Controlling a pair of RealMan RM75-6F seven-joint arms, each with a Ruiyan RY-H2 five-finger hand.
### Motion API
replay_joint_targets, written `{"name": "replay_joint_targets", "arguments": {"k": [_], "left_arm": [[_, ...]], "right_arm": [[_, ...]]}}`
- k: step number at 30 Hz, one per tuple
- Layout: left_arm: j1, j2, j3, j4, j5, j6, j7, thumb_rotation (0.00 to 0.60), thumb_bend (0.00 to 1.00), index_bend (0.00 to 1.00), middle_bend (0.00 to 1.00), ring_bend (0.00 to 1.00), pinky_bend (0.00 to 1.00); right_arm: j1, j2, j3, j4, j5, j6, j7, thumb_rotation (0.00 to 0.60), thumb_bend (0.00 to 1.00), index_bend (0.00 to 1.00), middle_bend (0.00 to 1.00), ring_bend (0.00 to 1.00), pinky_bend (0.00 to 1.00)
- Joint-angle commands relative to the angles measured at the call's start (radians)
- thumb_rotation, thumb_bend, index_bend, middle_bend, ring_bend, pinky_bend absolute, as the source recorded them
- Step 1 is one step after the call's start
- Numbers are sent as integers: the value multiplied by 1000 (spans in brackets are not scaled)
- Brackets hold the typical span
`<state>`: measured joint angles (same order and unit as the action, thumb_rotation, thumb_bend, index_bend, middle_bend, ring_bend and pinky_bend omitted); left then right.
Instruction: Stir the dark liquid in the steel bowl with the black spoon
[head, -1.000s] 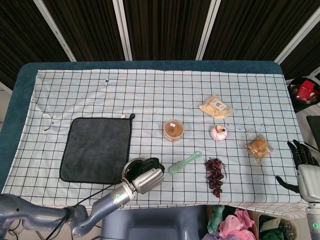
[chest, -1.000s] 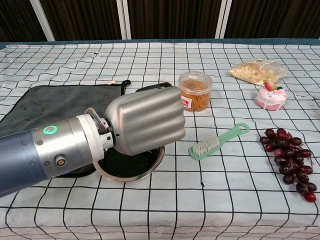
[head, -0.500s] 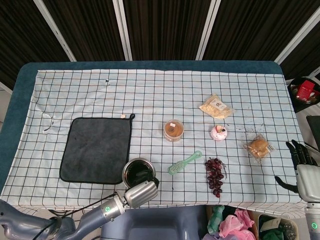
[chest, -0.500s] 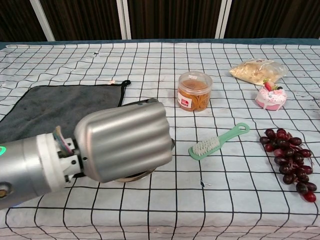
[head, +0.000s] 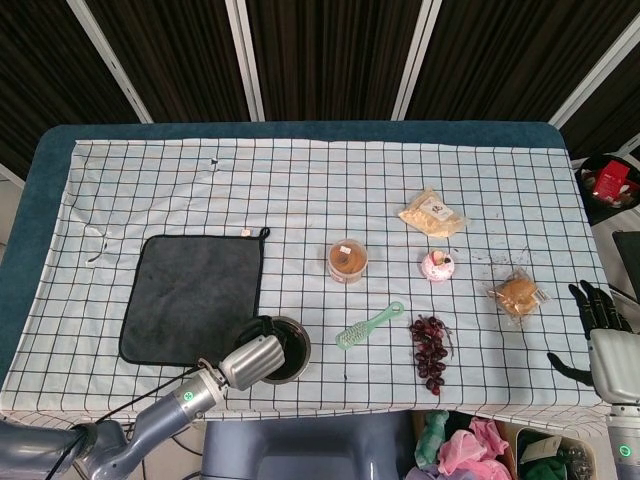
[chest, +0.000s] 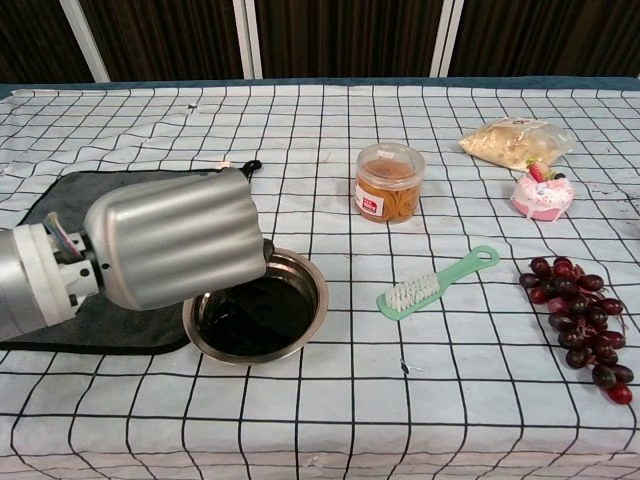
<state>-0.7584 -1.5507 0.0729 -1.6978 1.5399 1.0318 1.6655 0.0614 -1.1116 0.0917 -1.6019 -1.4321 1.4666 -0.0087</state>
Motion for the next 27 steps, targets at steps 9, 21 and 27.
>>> {"name": "replay_joint_targets", "arguments": {"k": [9,21,27], "left_arm": [[-46,-107,-68,101,5,-43,21,600,483,688,935,852,756],[-73,-212,-92,113,15,-61,43,600,483,688,935,852,756],[-60,-195,-68,59,25,-57,25,600,483,689,935,852,756]], "right_arm": [[1,0,0,0,1,-1,2,600,113,21,7,37,219],[-4,6,3,0,-1,9,18,600,113,21,7,37,219],[-4,7,3,-1,-2,10,18,600,113,21,7,37,219]]}}
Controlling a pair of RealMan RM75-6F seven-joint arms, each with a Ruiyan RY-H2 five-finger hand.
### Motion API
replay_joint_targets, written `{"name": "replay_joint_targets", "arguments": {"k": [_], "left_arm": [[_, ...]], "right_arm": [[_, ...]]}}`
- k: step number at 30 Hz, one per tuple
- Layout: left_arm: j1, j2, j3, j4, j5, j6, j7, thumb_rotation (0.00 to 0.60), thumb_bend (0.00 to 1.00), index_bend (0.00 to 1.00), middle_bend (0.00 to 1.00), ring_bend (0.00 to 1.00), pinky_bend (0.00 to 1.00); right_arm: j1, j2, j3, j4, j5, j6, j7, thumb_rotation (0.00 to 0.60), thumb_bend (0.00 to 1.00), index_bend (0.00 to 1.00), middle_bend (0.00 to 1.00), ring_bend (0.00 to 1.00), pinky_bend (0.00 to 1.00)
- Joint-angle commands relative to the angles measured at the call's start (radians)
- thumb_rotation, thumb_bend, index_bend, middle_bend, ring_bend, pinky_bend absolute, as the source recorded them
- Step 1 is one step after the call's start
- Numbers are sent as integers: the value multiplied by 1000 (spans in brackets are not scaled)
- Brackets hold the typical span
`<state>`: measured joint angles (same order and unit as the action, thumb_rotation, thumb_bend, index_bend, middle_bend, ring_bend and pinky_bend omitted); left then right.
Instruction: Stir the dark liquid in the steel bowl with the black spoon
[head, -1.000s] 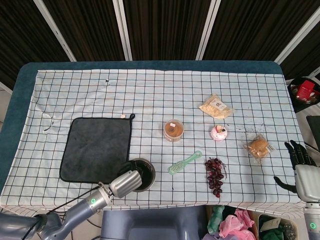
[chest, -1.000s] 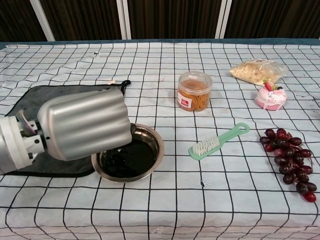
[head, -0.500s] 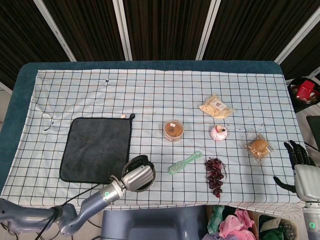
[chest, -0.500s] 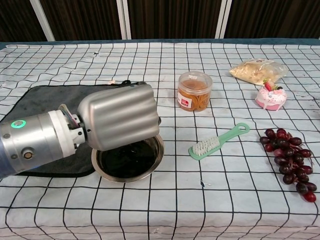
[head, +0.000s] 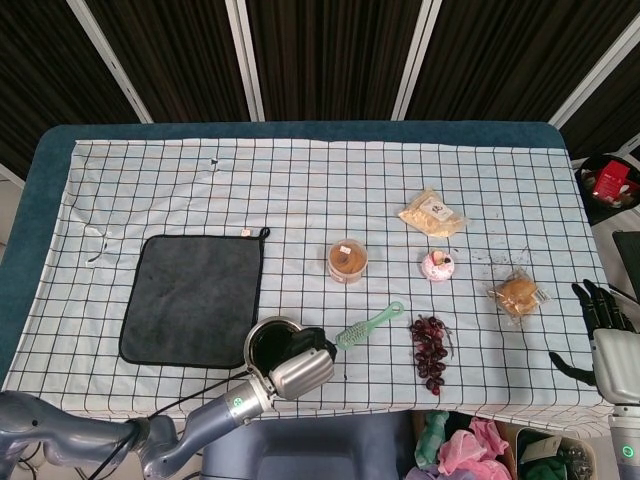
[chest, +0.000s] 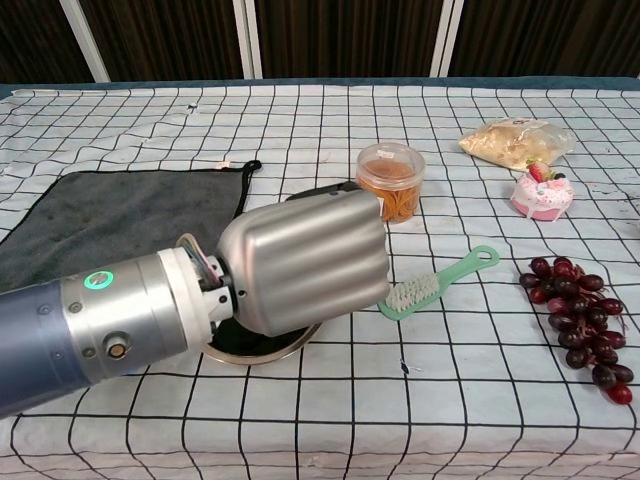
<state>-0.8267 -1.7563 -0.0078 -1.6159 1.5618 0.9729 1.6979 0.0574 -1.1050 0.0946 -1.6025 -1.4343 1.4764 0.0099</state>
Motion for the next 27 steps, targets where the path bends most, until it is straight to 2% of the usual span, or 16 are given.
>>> {"name": "replay_joint_targets", "arguments": {"k": [1,6,12,19,27], "left_arm": [[11,20,19,-35,7,4,-6,600,483,689,935,852,756],[34,78,43,-93,12,19,-6,600,483,690,936,852,756],[55,145,44,-112,-23,22,-11,600,483,690,935,852,756],[50,141,22,-89,-42,14,-16,600,483,690,933,852,756],[16,85,-26,-18,-53,-5,-17,600,483,693,934,852,756]], "right_arm": [[0,0,0,0,0,0,0,600,113,21,7,37,219],[0,-1,-2,-3,-4,1,-6,600,113,21,7,36,219],[1,-5,0,-3,1,1,-14,600,113,21,7,37,219],[3,-10,1,0,4,-3,-18,600,113,21,7,37,219],[2,-11,2,3,6,-2,-14,600,113,21,7,37,219]]}}
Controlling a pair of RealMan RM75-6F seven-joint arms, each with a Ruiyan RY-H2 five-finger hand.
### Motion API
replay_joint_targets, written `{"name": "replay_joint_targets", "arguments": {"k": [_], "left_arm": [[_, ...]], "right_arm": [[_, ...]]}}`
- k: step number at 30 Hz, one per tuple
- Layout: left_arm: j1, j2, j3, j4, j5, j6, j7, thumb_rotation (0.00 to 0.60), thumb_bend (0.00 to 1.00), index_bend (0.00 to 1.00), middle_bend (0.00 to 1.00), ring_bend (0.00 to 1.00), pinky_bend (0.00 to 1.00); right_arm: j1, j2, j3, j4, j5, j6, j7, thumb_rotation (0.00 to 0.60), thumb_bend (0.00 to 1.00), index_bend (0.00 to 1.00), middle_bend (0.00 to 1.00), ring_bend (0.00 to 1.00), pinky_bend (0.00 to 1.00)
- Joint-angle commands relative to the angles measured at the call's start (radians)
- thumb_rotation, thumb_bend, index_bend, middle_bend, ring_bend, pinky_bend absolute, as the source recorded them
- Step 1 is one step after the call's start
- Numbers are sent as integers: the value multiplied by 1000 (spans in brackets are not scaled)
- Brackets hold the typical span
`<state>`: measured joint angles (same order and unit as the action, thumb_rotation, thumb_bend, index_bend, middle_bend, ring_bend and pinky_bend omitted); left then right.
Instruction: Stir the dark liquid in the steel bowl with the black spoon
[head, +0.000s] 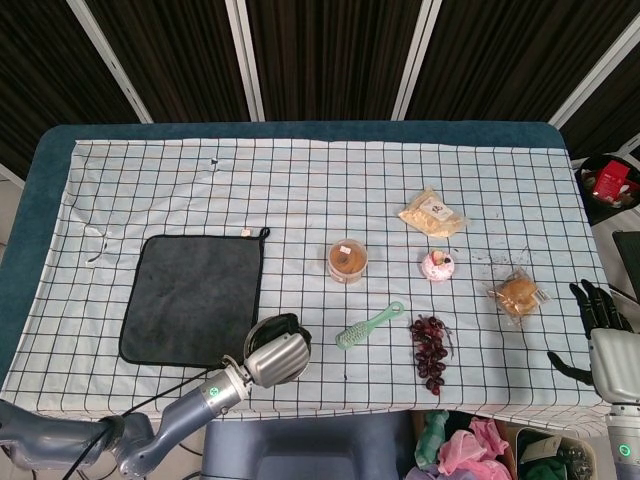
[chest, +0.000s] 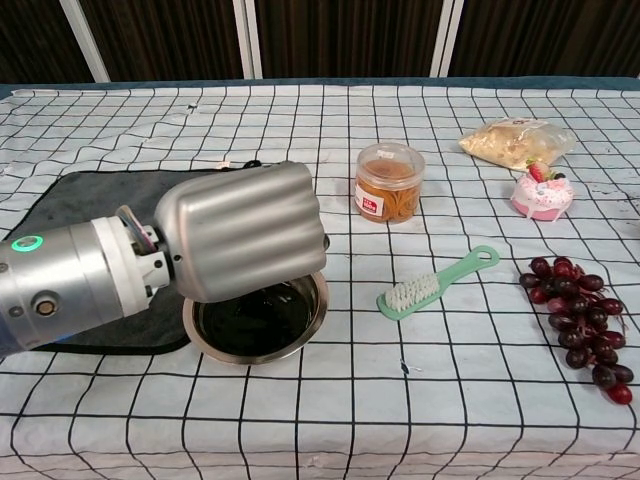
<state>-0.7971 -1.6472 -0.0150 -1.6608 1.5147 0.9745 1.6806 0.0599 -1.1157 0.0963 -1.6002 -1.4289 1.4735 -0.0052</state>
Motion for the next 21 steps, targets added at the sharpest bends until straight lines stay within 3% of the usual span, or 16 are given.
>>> {"name": "replay_joint_targets", "arguments": {"k": [1,10,21], "left_arm": [[-19,-38,-26,41,-9,-10,1,600,483,693,934,852,756],[-41,-96,-26,61,10,-12,-30,600,483,697,935,852,756],[-11,-25,6,-25,-1,12,-45,600,483,697,935,852,756]], "right_arm": [[0,1,1,1,1,0,2,600,113,21,7,37,219],[-1,3,2,1,4,0,6,600,113,21,7,37,220],[-2,3,1,-2,0,4,3,600,113,21,7,37,219]]}}
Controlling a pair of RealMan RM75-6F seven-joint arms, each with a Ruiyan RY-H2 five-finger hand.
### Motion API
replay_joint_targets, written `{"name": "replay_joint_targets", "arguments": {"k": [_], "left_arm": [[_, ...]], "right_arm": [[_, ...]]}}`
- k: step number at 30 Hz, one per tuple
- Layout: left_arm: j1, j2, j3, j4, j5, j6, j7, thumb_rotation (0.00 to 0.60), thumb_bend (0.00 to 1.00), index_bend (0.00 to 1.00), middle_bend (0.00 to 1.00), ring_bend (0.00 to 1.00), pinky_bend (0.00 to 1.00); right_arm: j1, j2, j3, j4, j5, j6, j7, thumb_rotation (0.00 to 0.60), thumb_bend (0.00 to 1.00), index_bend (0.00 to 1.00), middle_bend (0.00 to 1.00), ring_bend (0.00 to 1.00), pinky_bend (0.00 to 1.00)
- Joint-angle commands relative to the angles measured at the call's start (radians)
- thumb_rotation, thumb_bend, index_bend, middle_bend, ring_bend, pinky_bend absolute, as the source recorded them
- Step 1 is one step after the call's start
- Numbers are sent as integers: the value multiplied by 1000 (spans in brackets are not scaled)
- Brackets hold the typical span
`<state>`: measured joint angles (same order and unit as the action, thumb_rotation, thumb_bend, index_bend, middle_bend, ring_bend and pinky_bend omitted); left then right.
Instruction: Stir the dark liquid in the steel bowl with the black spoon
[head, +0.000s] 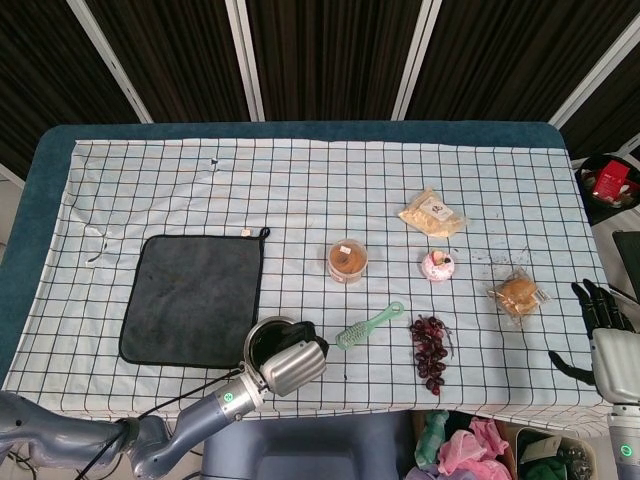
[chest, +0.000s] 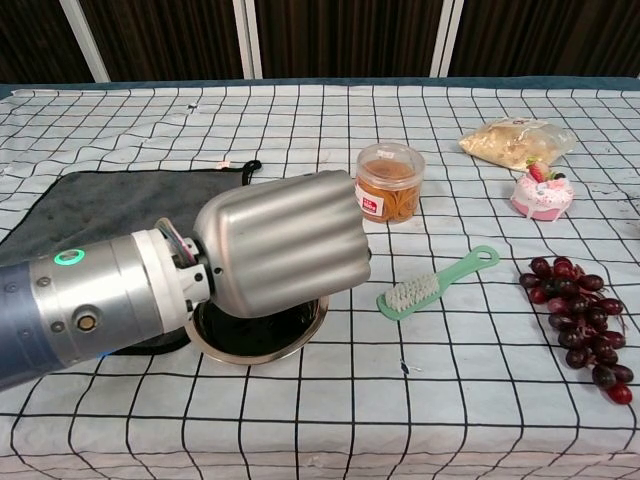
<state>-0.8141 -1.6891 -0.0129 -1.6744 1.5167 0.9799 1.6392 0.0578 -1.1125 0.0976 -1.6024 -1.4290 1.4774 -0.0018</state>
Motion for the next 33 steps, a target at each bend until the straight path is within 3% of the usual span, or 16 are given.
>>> {"name": "replay_joint_targets", "arguments": {"k": [1,14,19,27,29,33], "left_arm": [[8,23,4,-14,-4,8,-5,600,483,697,935,852,756],[8,52,-13,6,-28,14,-40,600,482,678,929,850,756],[11,37,-21,21,-68,5,-54,600,383,598,914,837,756],[14,29,-18,3,-148,9,-12,600,338,551,907,835,756],[11,29,-18,1,-152,14,-10,600,316,491,904,833,756],[7,32,-17,-5,-153,26,-6,600,226,262,896,826,756]], "right_arm": [[0,0,0,0,0,0,-1,600,113,21,7,37,219],[2,-5,-1,0,4,-5,-15,600,113,21,7,37,219],[1,-3,1,0,7,-4,-11,600,112,21,7,37,219],[-1,-1,1,-3,8,-3,-8,600,113,21,7,37,219],[-1,-1,2,-3,9,-2,-8,600,112,22,7,37,219],[-2,0,3,-4,10,-1,-8,600,113,21,7,37,219]]}}
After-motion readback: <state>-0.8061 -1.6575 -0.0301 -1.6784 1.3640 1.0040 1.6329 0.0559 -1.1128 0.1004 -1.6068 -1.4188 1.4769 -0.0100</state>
